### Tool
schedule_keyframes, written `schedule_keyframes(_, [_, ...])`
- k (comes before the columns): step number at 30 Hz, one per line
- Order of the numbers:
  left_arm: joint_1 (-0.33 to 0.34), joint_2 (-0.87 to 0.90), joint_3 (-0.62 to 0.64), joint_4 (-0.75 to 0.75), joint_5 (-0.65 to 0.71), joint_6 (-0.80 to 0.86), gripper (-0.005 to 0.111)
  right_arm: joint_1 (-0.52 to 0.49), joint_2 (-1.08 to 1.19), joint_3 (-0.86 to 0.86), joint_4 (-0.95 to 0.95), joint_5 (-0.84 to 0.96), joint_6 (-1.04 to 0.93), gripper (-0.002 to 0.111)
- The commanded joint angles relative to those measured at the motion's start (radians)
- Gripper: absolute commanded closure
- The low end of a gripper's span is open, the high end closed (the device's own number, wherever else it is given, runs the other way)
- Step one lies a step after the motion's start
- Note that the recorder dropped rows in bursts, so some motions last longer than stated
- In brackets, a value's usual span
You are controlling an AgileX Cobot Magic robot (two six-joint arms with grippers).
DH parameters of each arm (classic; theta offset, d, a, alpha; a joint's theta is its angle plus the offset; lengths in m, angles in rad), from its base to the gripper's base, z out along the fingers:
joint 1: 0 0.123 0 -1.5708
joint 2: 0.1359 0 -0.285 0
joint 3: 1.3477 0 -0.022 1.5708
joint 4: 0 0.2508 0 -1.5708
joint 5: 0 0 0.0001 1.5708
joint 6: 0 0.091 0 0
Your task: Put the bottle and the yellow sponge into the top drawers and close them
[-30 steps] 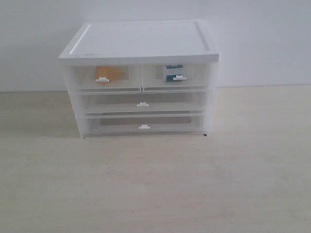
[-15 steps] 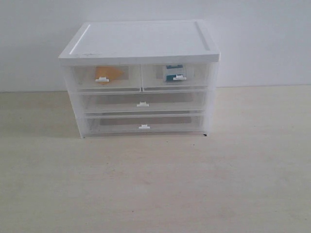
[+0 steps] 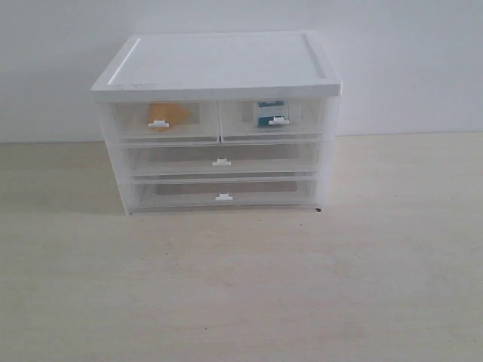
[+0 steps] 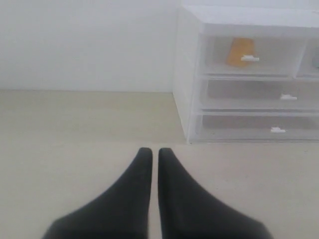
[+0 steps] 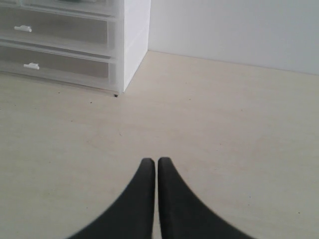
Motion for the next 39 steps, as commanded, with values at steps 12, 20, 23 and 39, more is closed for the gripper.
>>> schedule_keyframes(12, [0.055, -0.003, 0.06, -0.029, 0.01, 0.008, 0.102, -0.006, -0.004, 0.0, 0.002, -0.009, -0.001, 0.108])
schedule_keyframes(20, [0.055, -0.003, 0.06, -0.029, 0.019, 0.015, 0.102, -0.006, -0.004, 0.0, 0.002, -0.009, -0.001, 0.108])
schedule_keyframes(23, [0.055, -0.003, 0.06, -0.029, 0.019, 0.015, 0.102, -0.006, -0.004, 0.0, 0.002, -0.009, -0.001, 0.108])
schedule_keyframes(39, [0.055, -0.003, 0.06, -0.029, 0.019, 0.015, 0.102, -0.006, -0.004, 0.0, 0.002, -0.009, -0.001, 0.108])
